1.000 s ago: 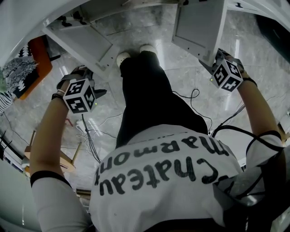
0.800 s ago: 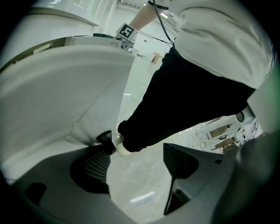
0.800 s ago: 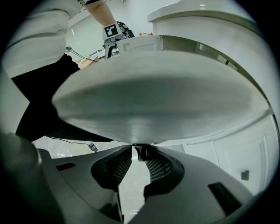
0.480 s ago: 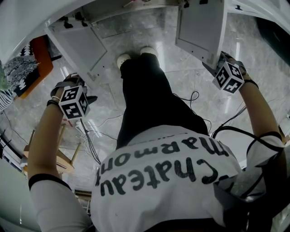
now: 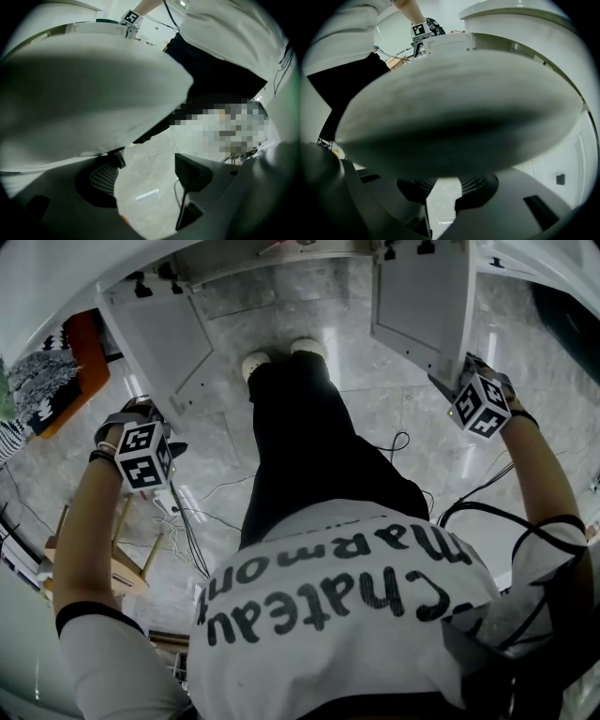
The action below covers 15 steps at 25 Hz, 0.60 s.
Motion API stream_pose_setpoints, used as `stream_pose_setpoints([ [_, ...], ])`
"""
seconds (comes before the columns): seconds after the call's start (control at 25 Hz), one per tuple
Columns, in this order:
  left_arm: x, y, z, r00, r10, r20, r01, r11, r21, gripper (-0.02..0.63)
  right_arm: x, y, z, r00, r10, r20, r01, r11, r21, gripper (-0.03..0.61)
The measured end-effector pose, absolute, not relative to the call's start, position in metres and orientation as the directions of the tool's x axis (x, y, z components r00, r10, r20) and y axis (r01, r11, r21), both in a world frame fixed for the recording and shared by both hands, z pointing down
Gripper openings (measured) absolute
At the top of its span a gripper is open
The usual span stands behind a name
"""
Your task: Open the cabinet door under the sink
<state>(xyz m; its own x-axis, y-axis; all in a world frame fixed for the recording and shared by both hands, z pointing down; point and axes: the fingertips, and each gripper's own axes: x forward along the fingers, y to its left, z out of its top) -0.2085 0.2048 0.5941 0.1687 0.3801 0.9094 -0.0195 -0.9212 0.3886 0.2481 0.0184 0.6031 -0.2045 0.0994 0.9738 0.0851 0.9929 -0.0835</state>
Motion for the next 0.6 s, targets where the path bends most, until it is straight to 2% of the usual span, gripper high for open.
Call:
stream_pose_setpoints([
  [0.2, -0.225, 0.209, 0.593, 0.136, 0.391, 0.91, 0.014, -0.919, 0.393, 0.354, 0.26, 0.015, 0.601, -0.201, 0.111, 0.973, 0.091, 0.991, -0.094, 0.106],
  [0.36, -0.229, 0.212, 0.59, 0.131, 0.399, 0.908, 0.034, -0.917, 0.398, 0.354, 0.271, 0.015, 0.601, -0.193, 0.144, 0.971, 0.121, 0.985, -0.122, 0.133],
  [0.6, -0.256, 0.216, 0.594, 0.076, 0.389, 0.918, 0.142, -0.916, 0.376, 0.354, 0.281, 0.012, 0.601, -0.181, 0.174, 0.968, 0.166, 0.975, -0.144, 0.147],
])
